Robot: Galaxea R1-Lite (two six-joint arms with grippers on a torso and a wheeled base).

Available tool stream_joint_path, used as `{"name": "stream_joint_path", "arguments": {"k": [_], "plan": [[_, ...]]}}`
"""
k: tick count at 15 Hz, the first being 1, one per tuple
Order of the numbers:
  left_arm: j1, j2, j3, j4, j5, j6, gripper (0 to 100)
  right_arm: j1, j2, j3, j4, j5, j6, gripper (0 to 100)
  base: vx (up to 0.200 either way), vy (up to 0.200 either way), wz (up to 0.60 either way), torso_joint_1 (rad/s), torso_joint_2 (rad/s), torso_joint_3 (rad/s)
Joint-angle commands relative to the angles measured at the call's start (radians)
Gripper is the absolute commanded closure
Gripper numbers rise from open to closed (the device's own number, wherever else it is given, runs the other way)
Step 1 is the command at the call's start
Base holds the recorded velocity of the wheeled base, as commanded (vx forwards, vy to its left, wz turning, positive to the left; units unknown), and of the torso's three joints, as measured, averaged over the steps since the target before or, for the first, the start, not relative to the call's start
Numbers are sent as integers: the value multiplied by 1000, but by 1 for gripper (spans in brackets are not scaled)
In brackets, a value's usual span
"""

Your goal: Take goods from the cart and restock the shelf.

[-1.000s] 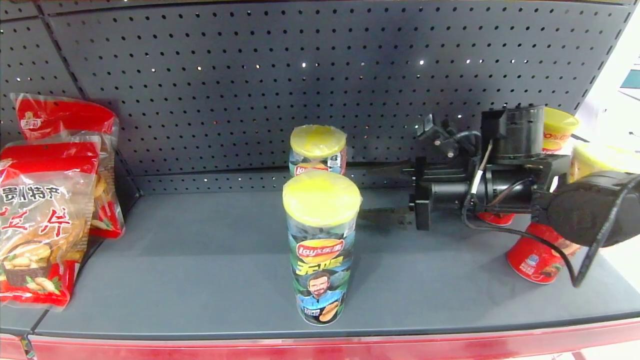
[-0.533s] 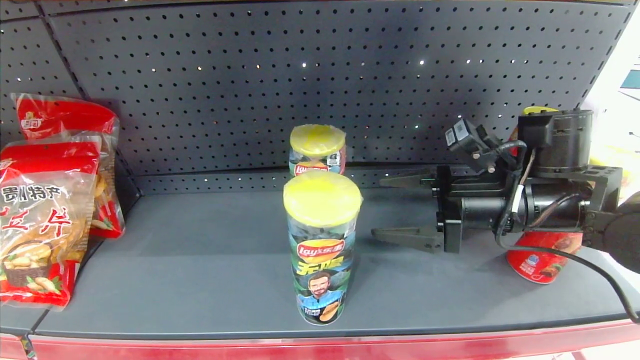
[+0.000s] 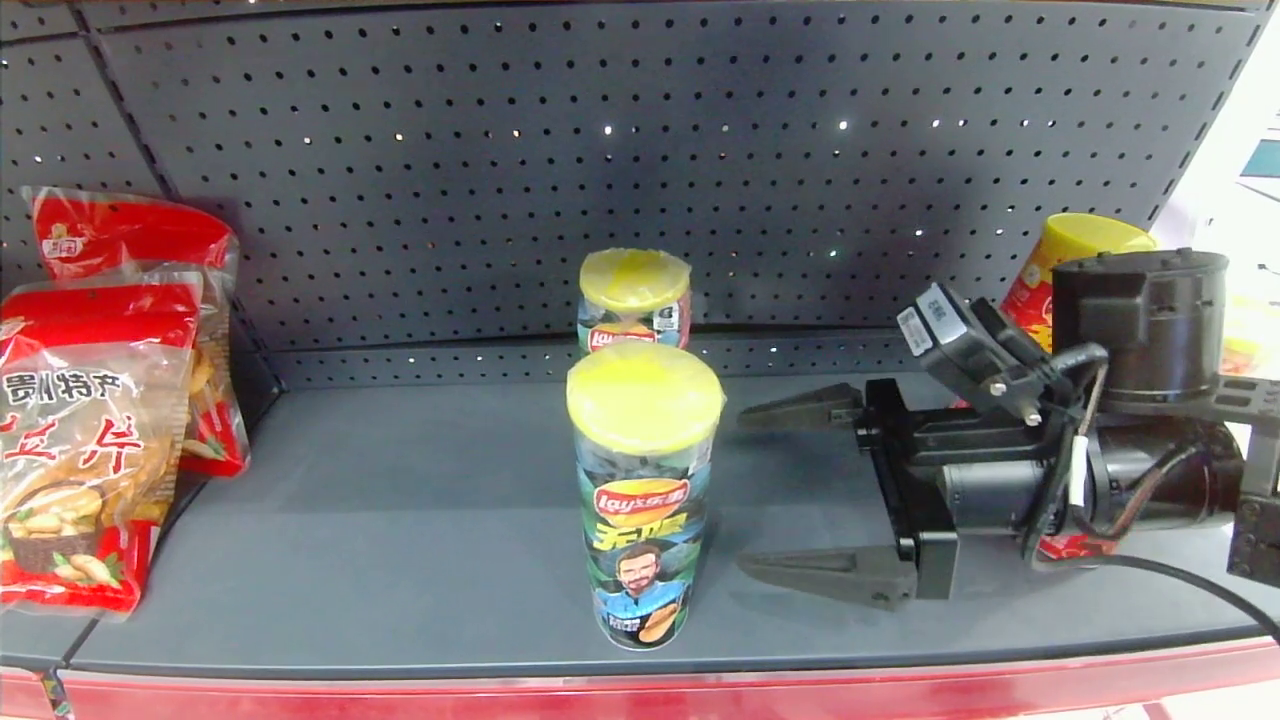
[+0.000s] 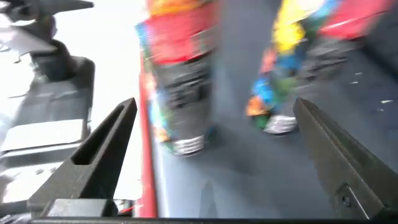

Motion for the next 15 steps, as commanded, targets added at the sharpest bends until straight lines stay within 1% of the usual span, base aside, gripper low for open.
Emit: {"name": "stream_joint_path", "arguments": {"k": [1,5,15], "plan": [[1,2,0,0,0,-1,0,10,-30,30,-1,1,-1,0,0,0,0,0,0,0],[1,2,0,0,0,-1,0,13,-29,32,-1,1,-1,0,0,0,0,0,0,0],[1,2,0,0,0,-1,0,85,11,4,-2,-2,1,0,0,0,0,0,0,0]]}}
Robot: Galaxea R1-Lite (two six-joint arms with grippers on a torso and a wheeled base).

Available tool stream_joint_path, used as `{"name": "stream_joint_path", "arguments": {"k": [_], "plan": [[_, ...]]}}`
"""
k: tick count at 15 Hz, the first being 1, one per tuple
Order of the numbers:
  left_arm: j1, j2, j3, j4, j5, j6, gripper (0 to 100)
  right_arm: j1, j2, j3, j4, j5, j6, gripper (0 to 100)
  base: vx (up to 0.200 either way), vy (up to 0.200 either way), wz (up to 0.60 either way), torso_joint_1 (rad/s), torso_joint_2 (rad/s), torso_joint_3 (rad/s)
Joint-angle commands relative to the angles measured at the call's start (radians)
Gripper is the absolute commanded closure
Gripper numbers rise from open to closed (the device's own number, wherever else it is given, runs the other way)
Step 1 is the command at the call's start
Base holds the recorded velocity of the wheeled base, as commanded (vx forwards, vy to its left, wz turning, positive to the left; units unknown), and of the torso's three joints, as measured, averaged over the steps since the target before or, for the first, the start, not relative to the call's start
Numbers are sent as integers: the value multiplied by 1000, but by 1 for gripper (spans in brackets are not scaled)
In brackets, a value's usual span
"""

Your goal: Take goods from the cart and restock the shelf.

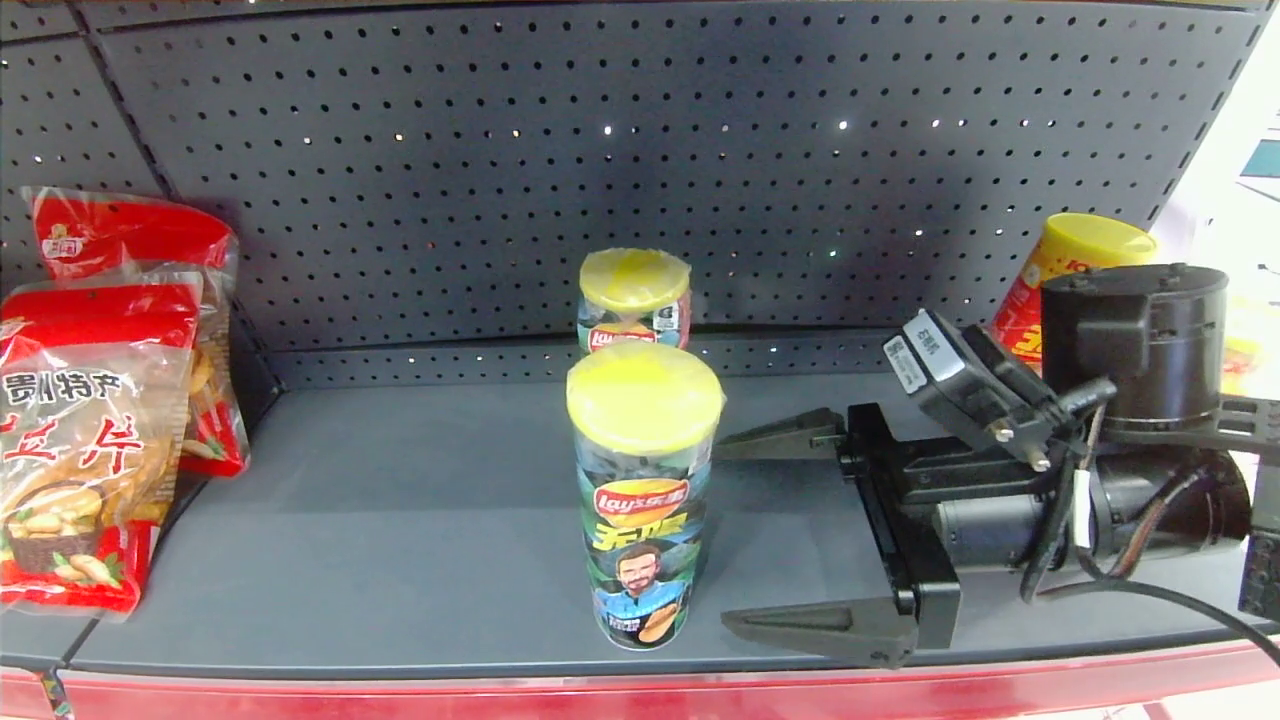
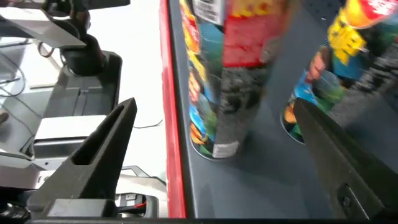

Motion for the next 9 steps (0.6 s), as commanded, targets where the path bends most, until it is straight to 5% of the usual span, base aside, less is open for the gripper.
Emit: {"name": "stream_joint_path", "arguments": {"k": [1,9], "plan": [[0,2,0,0,0,-1,0,16,21,-8,-2,-1,0,0,0,0,0,0,0,0],[0,2,0,0,0,-1,0,36,25,-11,1,-2,6,0,0,0,0,0,0,0]]}}
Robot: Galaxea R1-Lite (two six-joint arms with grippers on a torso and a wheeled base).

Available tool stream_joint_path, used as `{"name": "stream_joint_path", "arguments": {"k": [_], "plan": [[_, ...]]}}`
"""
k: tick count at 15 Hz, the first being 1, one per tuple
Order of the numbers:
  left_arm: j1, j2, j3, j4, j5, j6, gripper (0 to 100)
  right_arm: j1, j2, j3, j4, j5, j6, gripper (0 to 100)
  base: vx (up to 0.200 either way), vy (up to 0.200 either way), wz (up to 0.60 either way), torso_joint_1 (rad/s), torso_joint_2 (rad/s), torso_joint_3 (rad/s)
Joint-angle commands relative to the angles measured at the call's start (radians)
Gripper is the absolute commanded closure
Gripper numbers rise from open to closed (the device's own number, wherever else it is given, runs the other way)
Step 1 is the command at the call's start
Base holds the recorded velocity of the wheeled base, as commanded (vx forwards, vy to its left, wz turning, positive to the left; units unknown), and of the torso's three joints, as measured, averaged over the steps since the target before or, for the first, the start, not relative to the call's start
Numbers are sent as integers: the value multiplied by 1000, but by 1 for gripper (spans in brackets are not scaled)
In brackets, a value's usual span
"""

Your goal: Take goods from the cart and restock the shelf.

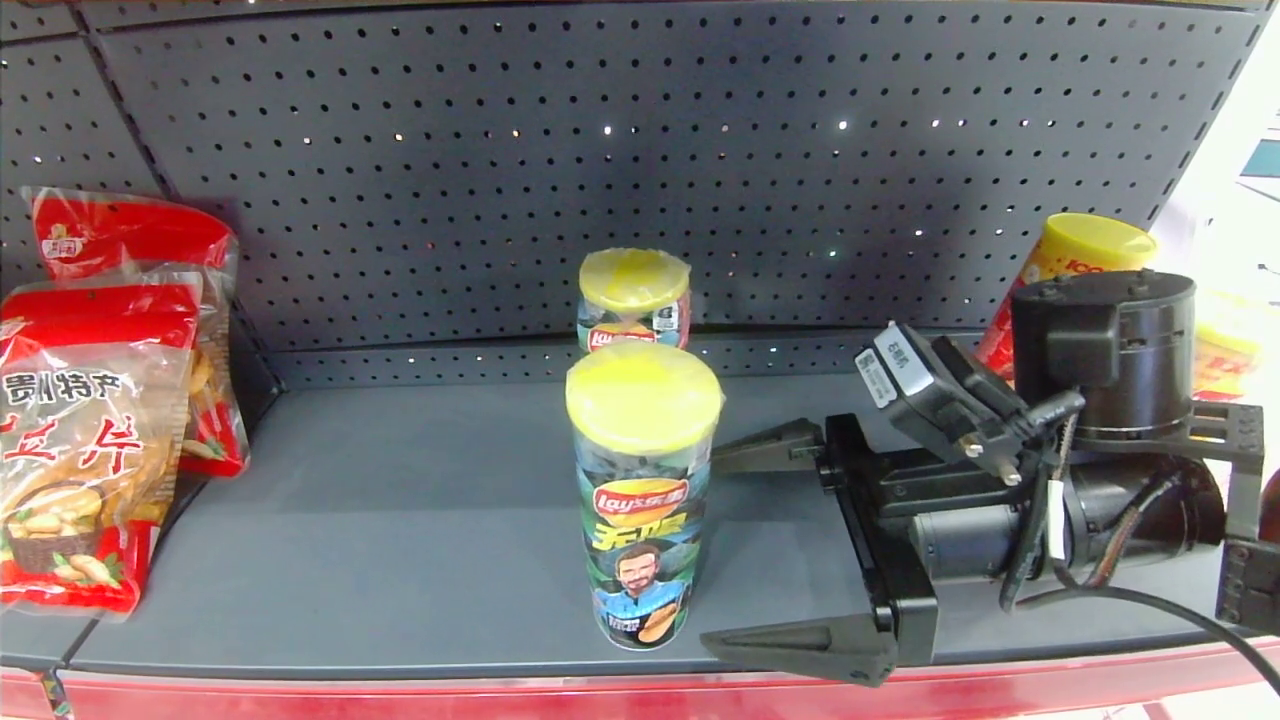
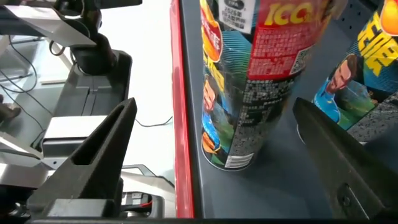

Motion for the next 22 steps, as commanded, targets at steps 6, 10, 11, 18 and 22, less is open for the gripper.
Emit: {"name": "stream_joint_path", "arguments": {"k": [6,10,11,18,22], "plan": [[0,2,0,0,0,0,0,4,-2,12,0,-2,2,0,0,0,0,0,0,0],[0,2,0,0,0,0,0,4,-10,24,0,-2,2,0,0,0,0,0,0,0],[0,2,0,0,0,0,0,4,-10,24,0,-2,2,0,0,0,0,0,0,0],[0,2,0,0,0,0,0,5,-44,50,3,-2,3,0,0,0,0,0,0,0],[0,2,0,0,0,0,0,13,-28,50,3,-12,2,0,0,0,0,0,0,0]]}}
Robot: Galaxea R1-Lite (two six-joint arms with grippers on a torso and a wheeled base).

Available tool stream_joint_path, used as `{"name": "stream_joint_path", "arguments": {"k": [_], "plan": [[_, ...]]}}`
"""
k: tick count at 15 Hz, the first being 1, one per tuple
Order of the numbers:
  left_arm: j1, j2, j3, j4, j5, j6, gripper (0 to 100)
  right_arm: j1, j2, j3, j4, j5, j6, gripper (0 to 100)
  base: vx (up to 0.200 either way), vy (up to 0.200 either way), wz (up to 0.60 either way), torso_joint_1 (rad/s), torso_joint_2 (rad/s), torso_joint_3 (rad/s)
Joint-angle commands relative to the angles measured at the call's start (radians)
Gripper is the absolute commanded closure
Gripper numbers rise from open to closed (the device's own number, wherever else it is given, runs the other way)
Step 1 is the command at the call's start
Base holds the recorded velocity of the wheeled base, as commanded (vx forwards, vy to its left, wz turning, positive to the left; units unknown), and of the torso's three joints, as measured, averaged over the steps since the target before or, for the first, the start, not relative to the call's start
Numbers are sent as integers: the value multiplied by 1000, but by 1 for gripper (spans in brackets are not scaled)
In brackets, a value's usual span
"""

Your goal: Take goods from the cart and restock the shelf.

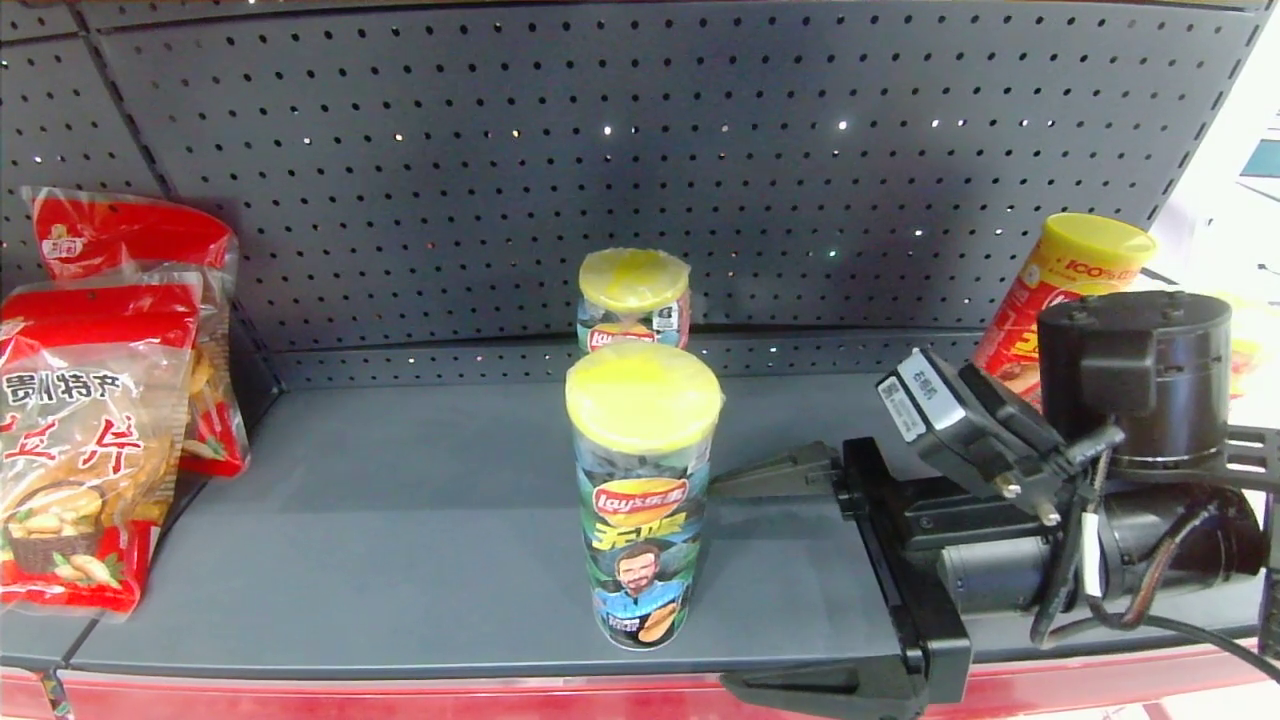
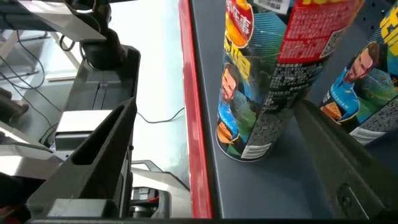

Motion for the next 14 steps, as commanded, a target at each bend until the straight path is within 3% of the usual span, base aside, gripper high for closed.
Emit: {"name": "stream_joint_path", "arguments": {"k": [1,6,14], "plan": [[0,2,0,0,0,-1,0,-1,22,-13,-2,-6,0,0,0,0,0,0,0,0],[0,2,0,0,0,-1,0,1,80,-81,-2,-7,0,0,0,0,0,0,0,0],[0,2,0,0,0,-1,0,30,77,-65,0,-7,2,0,0,0,0,0,0,0]]}}
